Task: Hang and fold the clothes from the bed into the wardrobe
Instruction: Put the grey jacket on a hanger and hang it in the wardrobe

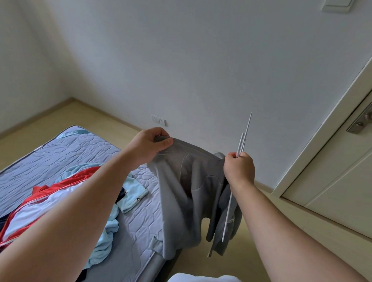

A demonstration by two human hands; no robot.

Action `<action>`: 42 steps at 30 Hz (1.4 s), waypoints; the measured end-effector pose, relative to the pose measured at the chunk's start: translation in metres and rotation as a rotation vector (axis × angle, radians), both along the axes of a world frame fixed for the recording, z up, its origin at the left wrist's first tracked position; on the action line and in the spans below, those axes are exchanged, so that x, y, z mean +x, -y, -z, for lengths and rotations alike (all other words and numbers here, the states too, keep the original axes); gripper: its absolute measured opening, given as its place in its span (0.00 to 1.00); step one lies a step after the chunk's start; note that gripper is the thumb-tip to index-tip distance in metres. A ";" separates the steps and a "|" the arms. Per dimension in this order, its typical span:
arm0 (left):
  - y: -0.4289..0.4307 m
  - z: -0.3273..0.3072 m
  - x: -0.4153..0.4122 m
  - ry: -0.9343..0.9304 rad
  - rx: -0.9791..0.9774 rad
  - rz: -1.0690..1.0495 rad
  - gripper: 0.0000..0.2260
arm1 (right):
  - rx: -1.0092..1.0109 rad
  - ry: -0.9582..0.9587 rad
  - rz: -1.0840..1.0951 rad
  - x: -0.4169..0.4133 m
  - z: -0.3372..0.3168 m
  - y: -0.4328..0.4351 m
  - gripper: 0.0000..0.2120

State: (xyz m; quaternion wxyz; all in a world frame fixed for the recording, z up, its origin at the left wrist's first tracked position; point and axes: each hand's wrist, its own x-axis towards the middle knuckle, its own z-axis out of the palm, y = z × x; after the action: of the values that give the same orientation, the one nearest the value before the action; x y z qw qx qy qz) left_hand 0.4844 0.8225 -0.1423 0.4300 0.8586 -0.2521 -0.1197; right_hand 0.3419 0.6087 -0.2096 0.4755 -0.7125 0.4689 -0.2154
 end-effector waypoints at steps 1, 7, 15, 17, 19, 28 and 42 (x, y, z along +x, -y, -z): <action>0.001 0.001 0.000 0.018 0.029 -0.009 0.06 | 0.004 -0.003 0.004 0.000 0.000 0.001 0.08; 0.004 0.006 -0.001 0.047 0.153 0.050 0.05 | 0.034 -0.034 -0.014 0.000 0.001 -0.002 0.11; -0.006 0.000 0.007 0.124 0.344 0.035 0.08 | 0.093 -0.034 -0.023 -0.003 0.001 -0.007 0.10; -0.006 -0.002 0.007 0.226 0.465 0.033 0.09 | 0.115 -0.035 -0.050 -0.002 -0.001 -0.010 0.10; -0.004 -0.003 0.005 0.290 0.541 0.050 0.08 | 0.118 -0.035 -0.075 0.000 0.000 -0.012 0.11; 0.006 0.003 -0.004 0.118 0.416 0.091 0.09 | 0.100 -0.051 -0.091 0.000 0.005 -0.010 0.12; 0.002 0.003 -0.007 -0.491 -0.122 -0.252 0.09 | 0.120 -0.018 -0.266 -0.013 -0.008 -0.022 0.33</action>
State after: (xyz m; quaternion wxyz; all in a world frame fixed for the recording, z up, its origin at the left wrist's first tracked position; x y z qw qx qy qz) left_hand 0.4770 0.8207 -0.1456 0.5404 0.8011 -0.0385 -0.2544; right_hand 0.3284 0.6303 -0.2021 0.5374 -0.7405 0.3866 -0.1156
